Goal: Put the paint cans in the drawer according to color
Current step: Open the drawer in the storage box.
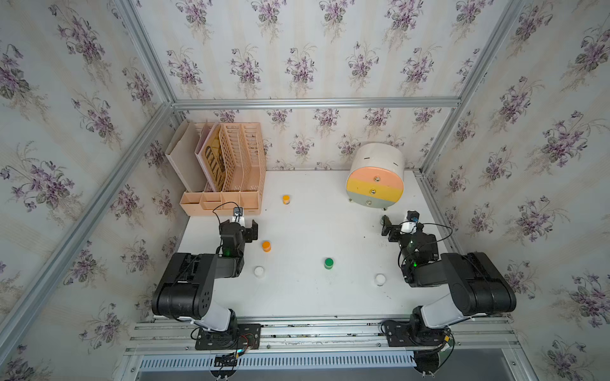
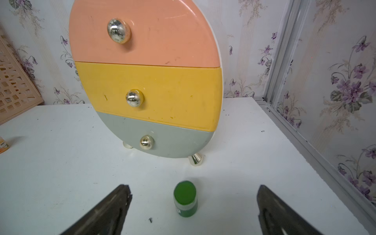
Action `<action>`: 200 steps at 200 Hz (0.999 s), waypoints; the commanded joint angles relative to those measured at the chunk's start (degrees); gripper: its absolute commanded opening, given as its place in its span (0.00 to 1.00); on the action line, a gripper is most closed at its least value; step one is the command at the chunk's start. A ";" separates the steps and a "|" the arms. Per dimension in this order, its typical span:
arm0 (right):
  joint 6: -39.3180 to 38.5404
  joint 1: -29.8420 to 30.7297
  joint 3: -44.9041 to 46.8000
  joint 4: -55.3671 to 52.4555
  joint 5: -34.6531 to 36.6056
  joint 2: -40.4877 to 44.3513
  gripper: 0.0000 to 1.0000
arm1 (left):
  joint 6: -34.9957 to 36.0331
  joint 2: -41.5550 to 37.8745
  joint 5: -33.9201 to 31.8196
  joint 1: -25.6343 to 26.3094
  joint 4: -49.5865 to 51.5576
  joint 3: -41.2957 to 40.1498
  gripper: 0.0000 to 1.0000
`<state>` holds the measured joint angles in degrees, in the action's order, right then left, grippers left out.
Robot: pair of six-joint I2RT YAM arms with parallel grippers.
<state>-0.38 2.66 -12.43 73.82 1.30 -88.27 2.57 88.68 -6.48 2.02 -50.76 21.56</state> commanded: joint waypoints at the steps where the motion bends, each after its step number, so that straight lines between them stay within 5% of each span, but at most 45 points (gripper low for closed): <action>1: 0.20 0.07 -0.12 0.18 0.62 -0.12 1.00 | 0.33 0.06 -0.37 0.00 -1.82 0.23 0.99; 103: 0.21 0.02 1.43 3.05 1.07 0.92 1.00 | 0.04 -0.36 -1.86 -0.04 -2.92 -0.21 0.99; 130: 0.23 0.07 3.11 1.98 1.44 6.09 1.00 | -0.76 -13.03 -6.51 1.46 10.47 1.32 0.99; 164: 4.41 0.07 0.38 -14.76 6.82 18.20 1.00 | -9.95 -26.13 -11.64 2.57 32.89 9.47 0.99; 200: 14.86 0.02 -14.27 -44.88 7.10 26.39 1.00 | -14.92 -29.09 -10.49 5.92 46.79 19.22 0.99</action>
<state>6.37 2.68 -18.13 52.60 7.64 -64.49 -7.33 60.25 -16.25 6.17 -17.74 36.12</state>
